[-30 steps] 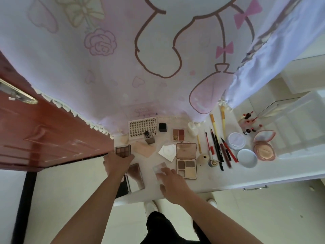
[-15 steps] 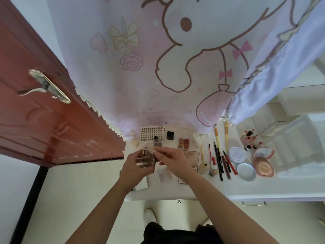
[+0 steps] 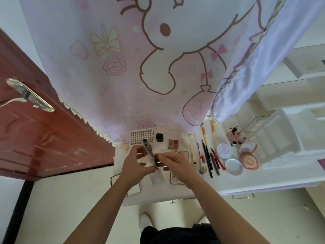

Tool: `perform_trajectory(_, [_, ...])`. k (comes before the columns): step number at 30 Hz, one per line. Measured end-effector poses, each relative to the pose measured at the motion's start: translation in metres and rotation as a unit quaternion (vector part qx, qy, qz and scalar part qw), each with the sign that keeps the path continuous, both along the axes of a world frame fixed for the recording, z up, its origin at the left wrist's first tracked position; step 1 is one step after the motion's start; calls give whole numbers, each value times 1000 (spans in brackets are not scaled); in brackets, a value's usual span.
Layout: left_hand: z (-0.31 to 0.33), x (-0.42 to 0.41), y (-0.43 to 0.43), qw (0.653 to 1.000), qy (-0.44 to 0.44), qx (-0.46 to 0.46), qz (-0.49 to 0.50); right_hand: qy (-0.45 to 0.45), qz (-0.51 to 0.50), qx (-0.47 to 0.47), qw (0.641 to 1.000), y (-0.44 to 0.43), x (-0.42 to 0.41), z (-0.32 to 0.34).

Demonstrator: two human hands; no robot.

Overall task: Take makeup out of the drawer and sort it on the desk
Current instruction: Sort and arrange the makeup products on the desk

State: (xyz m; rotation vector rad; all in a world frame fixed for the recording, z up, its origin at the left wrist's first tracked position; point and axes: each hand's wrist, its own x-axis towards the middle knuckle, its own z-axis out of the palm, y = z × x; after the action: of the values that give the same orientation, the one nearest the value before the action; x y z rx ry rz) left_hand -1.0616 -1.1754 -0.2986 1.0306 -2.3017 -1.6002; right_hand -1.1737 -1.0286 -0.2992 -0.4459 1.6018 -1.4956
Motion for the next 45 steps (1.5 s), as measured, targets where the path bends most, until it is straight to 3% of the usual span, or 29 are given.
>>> perform_trajectory(7, [8, -15, -7, 994, 2, -84, -75, -31, 5, 39, 999, -3, -13, 6])
perform_trajectory(17, [19, -30, -9, 988, -10, -81, -128, -20, -15, 91, 996, -16, -25, 16])
perform_trajectory(23, [22, -36, -10, 985, -28, -102, -133, -66, -2, 53, 996, -14, -27, 24])
perform_trajectory(25, [25, -37, -11, 983, -50, -116, -137, -45, 7, 65, 997, -11, -31, 26])
perform_trajectory(27, [28, -39, -14, 989, -74, -61, -113, -15, -2, 84, 996, -7, -38, 24])
perform_trajectory(29, [32, -38, -17, 989, -87, 96, -72, -3, -23, 95, 995, -4, -45, 19])
perform_trajectory(31, [34, -37, -17, 957, -81, 279, -15, 2, -30, 94, 995, -1, -49, 17])
perform_trajectory(33, [33, -37, -14, 925, -60, 374, 39, 28, -25, 93, 995, -1, -48, 16])
perform_trajectory(37, [29, -42, -7, 909, -43, 397, 117, 197, 18, 138, 971, -2, -43, 25])
perform_trajectory(40, [28, -43, -6, 913, -68, 385, 118, 228, 69, 169, 956, 2, -41, 28])
perform_trajectory(45, [32, -39, -7, 909, -96, 403, 44, 280, 78, 130, 948, 4, -43, 27])
